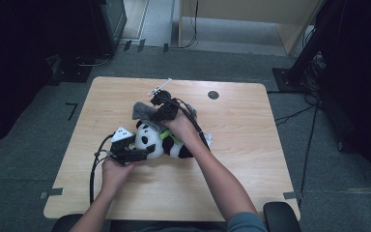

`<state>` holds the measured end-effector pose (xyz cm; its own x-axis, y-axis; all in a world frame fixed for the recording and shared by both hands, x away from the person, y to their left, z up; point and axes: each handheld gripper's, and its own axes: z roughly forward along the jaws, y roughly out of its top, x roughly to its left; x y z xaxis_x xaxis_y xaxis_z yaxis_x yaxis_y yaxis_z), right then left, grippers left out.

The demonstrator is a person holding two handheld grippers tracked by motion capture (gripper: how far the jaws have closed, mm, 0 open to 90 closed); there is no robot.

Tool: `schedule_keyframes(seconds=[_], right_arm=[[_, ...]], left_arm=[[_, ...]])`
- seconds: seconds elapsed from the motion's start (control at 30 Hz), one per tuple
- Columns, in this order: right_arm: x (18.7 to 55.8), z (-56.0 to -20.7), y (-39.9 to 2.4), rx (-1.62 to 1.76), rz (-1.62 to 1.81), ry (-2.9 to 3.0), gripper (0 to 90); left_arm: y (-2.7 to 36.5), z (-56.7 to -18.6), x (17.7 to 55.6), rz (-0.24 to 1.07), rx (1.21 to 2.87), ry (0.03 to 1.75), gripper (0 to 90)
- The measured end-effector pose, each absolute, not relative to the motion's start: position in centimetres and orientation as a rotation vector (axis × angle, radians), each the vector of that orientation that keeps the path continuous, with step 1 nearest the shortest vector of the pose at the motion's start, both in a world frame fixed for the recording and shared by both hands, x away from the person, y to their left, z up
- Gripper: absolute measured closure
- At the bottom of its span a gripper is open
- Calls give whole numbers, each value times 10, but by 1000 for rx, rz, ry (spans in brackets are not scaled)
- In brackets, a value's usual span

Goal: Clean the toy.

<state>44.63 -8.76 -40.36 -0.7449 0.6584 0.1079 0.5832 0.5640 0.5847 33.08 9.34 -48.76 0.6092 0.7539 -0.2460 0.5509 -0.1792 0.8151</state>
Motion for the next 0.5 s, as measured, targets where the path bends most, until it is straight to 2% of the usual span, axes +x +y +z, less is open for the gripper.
schedule_keyframes(seconds=[0.13,0.5], right_arm=[[448,-402,-97,1074,915,2658,652],[447,-383,-126,1092,927,2584,739]], left_arm=[[93,-488,331,258,1857,1049,142],[94,-490,333,225,1854,1045,142]])
